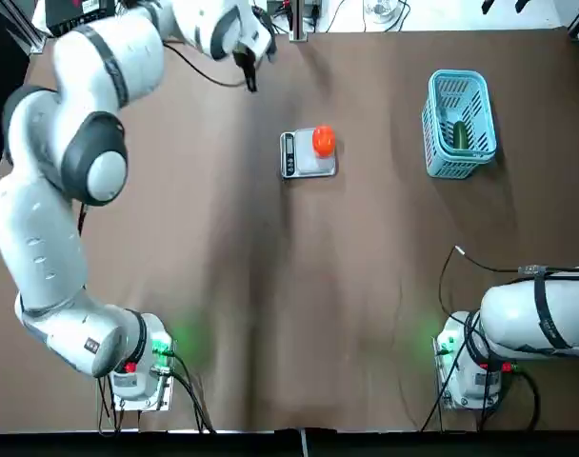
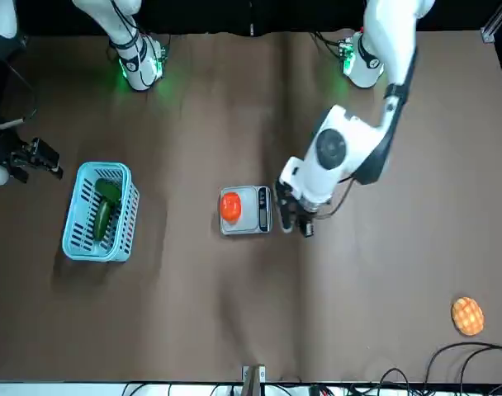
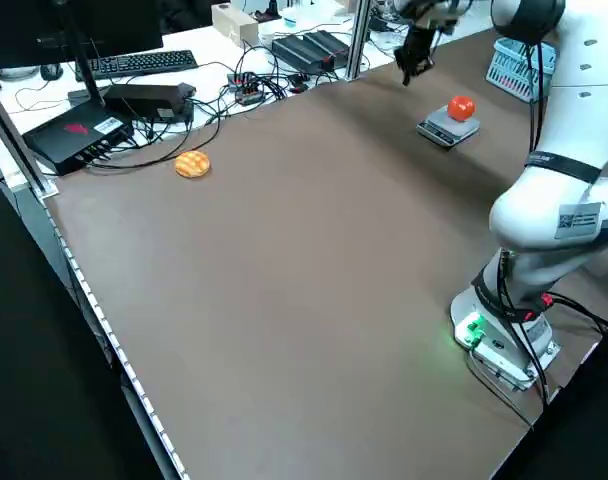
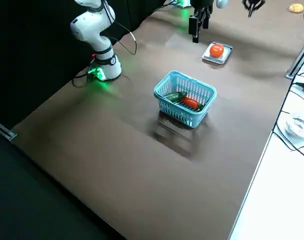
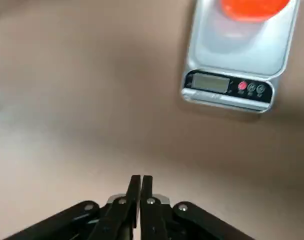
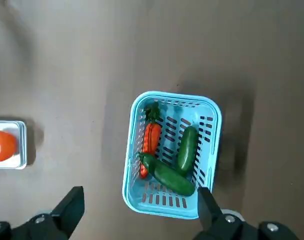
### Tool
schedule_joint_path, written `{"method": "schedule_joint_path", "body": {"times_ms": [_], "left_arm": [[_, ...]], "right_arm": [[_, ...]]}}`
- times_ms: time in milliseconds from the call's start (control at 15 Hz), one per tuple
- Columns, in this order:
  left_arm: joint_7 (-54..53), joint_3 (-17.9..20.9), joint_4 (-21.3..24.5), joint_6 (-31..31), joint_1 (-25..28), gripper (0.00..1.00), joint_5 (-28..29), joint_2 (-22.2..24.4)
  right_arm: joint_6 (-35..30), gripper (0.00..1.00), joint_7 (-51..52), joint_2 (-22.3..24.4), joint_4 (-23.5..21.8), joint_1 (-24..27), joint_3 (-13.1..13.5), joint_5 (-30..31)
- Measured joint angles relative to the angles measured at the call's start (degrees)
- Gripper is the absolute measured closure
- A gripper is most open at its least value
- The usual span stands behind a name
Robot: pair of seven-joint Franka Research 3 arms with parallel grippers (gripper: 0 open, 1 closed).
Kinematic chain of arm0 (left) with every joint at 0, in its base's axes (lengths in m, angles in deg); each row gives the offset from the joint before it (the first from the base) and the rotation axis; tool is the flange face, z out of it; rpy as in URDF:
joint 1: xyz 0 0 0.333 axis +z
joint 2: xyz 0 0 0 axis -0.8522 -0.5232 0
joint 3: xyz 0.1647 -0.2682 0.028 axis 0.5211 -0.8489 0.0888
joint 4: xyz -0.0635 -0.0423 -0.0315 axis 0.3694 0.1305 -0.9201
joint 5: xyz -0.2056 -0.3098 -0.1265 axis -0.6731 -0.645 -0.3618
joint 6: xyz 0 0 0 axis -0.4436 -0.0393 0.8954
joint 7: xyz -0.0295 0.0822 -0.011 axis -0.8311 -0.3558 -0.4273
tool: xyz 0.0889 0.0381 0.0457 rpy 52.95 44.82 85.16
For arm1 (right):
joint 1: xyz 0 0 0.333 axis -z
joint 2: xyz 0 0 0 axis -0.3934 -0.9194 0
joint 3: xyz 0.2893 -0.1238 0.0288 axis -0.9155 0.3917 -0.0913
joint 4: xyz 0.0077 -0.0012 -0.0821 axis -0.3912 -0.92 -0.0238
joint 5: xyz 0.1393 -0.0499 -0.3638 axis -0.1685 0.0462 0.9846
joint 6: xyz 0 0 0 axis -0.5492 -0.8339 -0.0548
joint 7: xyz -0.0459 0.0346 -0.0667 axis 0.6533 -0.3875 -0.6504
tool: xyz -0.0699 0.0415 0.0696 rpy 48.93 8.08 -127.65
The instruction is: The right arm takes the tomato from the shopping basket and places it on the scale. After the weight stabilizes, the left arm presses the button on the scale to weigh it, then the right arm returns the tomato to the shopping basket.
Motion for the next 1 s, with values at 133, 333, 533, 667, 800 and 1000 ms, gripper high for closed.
{"method": "schedule_joint_path", "body": {"times_ms": [133, 333, 533, 667, 800, 1000], "left_arm": [[0.0, 0.1, 0.0, -2.7, 2.3, 0.90, 0.0, 3.4], [0.1, 0.1, 0.0, -8.2, 5.7, 0.64, 0.0, 7.5], [0.1, 0.0, 0.1, -16.0, 11.1, 0.29, 0.0, 10.9], [0.1, 0.0, 0.1, -19.6, 13.6, 0.11, 0.0, 12.4], [0.1, 0.2, 0.1, -23.1, 16.0, 0.00, 0.0, 14.1], [0.0, 0.2, 0.1, -26.0, 18.9, 0.00, 0.2, 16.0]], "right_arm": [[0.0, 0.00, 0.0, 0.0, 0.0, 0.0, 0.0, 0.0], [0.0, 0.00, 0.0, 0.0, 0.0, 0.0, 0.0, 0.0], [0.0, 0.00, 0.0, 0.0, 0.0, 0.0, 0.0, 0.0], [0.0, 0.00, 0.0, 0.0, 0.0, 0.0, 0.0, 0.0], [0.0, 0.00, 0.0, 0.0, 0.0, 0.0, 0.0, 0.0], [-0.1, 0.00, 0.0, 0.0, 0.0, 0.1, 0.0, 0.0]]}}
